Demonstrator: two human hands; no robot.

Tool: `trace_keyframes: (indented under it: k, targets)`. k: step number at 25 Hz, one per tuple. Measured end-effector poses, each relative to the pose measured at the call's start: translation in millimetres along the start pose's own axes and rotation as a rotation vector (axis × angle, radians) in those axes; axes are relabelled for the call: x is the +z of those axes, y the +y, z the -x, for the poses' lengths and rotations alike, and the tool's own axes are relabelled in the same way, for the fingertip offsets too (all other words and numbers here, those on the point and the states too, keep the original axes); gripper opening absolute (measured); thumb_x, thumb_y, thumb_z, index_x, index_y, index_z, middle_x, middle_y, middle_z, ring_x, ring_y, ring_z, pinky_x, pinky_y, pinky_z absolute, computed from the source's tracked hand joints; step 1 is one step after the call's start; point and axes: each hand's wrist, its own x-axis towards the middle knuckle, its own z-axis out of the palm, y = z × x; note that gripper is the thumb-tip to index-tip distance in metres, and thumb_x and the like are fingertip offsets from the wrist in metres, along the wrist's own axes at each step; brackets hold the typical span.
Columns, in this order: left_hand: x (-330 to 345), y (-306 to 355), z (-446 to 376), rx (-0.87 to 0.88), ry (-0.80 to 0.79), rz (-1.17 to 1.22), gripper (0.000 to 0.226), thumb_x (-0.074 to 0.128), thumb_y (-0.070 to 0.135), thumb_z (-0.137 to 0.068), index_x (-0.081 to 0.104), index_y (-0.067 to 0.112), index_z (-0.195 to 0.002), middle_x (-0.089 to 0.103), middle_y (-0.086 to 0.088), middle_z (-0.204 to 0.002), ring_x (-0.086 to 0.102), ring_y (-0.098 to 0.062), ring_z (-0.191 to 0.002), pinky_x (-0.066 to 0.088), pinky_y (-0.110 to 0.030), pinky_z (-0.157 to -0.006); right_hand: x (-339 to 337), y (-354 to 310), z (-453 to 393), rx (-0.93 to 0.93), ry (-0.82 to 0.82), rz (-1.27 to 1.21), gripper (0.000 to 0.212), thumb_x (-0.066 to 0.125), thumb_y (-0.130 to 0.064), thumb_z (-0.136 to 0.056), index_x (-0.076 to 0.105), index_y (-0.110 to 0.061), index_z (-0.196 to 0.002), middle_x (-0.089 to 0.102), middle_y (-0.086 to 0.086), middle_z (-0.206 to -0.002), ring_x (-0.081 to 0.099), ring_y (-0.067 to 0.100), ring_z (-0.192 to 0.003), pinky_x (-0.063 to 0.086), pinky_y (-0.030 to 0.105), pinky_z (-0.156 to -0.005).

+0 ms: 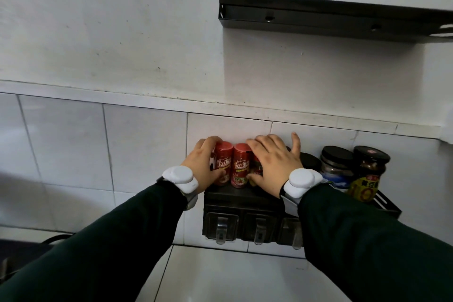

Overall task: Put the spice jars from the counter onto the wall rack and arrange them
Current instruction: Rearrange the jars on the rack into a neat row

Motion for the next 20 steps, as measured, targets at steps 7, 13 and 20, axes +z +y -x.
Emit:
trace_keyframes:
  k: [7, 13, 20]
  targets:
    - [-3, -1, 3, 0.017, -0.022, -0.004, 0.071, 0.076, 0.019, -0.074, 0.037, 0.025, -0.132, 0.049, -0.004, -0.128, 0.059, -0.020, -0.106, 0.051, -0.034, -0.093, 15, -12, -7, -0.026, 0.037, 0.062, 0.074, 0.074, -0.049, -0.066, 0.044, -0.028, -0.130, 0.055, -0.004, -0.125, 0.046, 0.022, -0.125, -0.003, 0.062, -0.109]
    - [-4, -4, 4, 0.012, -0.029, -0.022, 0.072, 0.074, 0.020, -0.076, 0.033, 0.026, -0.136, 0.050, -0.005, -0.130, 0.059, -0.017, -0.104, 0.047, -0.024, -0.089, 21, -17, -5, 0.009, 0.078, 0.066, 0.075, 0.076, -0.048, -0.064, 0.046, -0.026, -0.129, 0.057, -0.003, -0.123, 0.051, 0.022, -0.121, -0.003, 0.059, -0.107]
    - [-8, 8, 16, -0.084, -0.008, -0.085, 0.088, 0.075, 0.025, -0.075, 0.019, 0.024, -0.144, 0.042, -0.008, -0.141, 0.055, -0.025, -0.118, 0.050, -0.038, -0.096, 9, -13, 10, 0.060, 0.056, 0.011, 0.084, 0.069, -0.053, -0.071, 0.033, -0.026, -0.142, 0.047, -0.003, -0.138, 0.039, 0.022, -0.133, -0.006, 0.059, -0.108]
